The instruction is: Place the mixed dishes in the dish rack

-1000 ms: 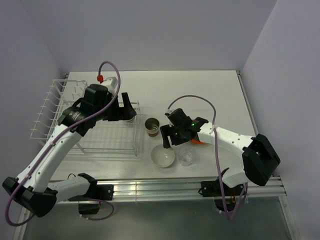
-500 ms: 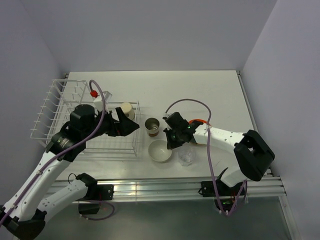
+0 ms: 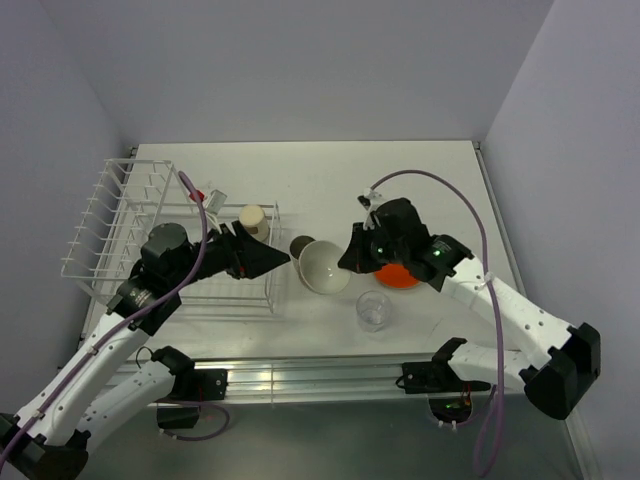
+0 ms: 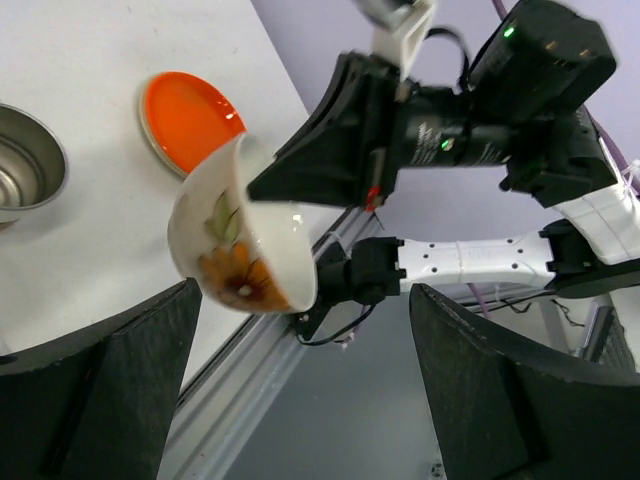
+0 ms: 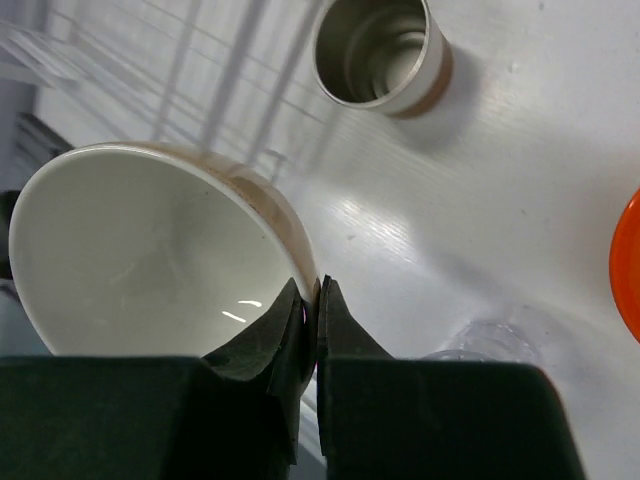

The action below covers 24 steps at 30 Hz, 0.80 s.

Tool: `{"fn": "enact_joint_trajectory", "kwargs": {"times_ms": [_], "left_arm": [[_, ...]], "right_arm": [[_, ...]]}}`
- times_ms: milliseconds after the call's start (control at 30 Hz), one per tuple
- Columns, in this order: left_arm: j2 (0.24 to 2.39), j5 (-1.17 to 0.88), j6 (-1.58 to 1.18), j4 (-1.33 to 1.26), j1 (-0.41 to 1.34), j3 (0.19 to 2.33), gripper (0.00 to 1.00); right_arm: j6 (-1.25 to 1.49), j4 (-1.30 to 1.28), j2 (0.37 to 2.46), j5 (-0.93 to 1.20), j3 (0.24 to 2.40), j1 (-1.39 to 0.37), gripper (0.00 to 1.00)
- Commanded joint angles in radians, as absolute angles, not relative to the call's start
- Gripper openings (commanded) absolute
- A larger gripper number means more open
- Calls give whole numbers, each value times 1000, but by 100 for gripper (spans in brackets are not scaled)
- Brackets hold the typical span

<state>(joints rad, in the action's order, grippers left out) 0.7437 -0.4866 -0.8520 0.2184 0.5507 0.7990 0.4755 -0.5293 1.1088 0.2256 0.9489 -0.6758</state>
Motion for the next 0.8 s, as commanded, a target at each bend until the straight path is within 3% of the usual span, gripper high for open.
{"fn": "enact_joint_trajectory", "kwargs": {"times_ms": [0,400,767], "left_arm": [[727,-549,-923,92,554,763,91],[709,-552,-1101,-133,554,666,89],[775,-508,-1060,-60,566,712,87]], "right_arm": [[534,-489,1055,389,1044,-623,0],[609,-424,1068,517,1115,-597,0],[635,-416,1080,538,1167,-598,0]]}}
